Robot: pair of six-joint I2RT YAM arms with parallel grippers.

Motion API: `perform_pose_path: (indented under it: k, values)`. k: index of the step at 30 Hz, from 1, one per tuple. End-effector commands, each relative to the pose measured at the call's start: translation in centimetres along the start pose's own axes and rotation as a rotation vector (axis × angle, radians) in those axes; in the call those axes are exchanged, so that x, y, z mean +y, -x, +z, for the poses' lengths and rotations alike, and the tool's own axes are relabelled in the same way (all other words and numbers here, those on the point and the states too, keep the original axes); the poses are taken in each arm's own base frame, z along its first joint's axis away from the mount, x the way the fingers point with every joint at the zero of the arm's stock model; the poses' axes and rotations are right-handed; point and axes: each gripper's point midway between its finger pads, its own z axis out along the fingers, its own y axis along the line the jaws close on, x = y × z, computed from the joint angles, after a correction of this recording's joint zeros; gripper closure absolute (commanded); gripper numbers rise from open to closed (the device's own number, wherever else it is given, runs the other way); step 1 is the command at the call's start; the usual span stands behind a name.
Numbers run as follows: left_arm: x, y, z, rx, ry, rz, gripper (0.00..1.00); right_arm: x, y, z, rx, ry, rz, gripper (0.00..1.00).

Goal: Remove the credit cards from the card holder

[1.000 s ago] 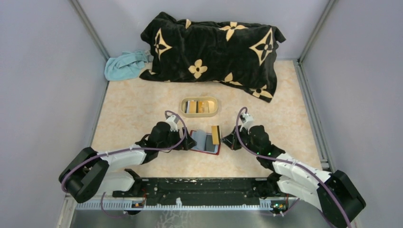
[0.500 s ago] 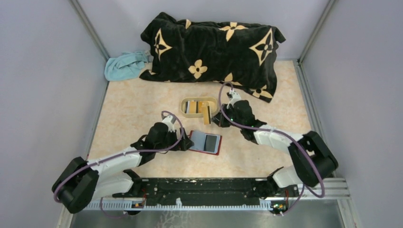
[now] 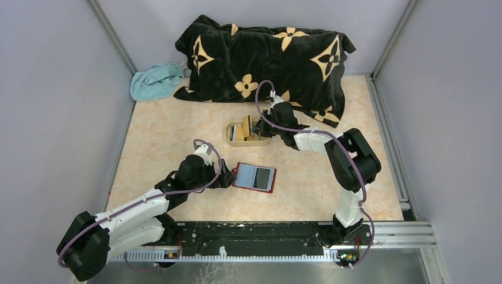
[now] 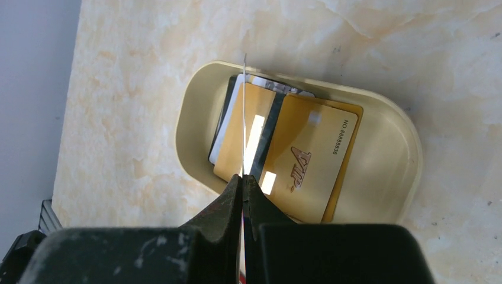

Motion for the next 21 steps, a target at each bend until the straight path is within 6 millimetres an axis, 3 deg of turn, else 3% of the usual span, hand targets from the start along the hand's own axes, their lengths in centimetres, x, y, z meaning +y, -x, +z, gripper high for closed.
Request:
perform_pose_path:
  k: [1,10,14,15,17,18,20,21]
  values:
    - [1.1,-0.6,-0.3,0.002,0.031,0.006,0.01,0.6,1.6,0.7,0.001,0.005,0.013,1.0]
    - [1.3,-1.0,-0.1,-0.004,0.02,-0.004,0.01,0.4,0.4,0.6,0.069,-0.006,0.026,1.0]
    - [1.3,-1.2,0.0,0.001,0.017,-0.005,0.01,-0.2,-0.1,1.4,0.105,-0.032,0.025,1.0]
    - [1.3,-1.2,0.0,0.0,0.018,-0.006,0.01,-0.3,0.0,1.6,0.101,-0.033,0.024,0.93]
    - [1.2,-1.0,-0.1,-0.005,0.015,-0.007,0.01,-0.1,0.6,1.3,0.076,-0.035,0.016,0.67]
    - [1.2,-1.0,-0.1,-0.009,0.013,-0.008,0.01,0.1,1.1,1.0,0.056,-0.031,0.01,0.59]
    - [0.9,-0.7,-0.2,-0.019,0.0,-0.002,0.01,0.9,2.4,-0.2,-0.001,-0.02,-0.011,0.51]
    - [0.6,-0.5,-0.3,-0.024,-0.014,0.006,0.09,1.4,3.1,-1.0,-0.037,-0.009,-0.028,0.5]
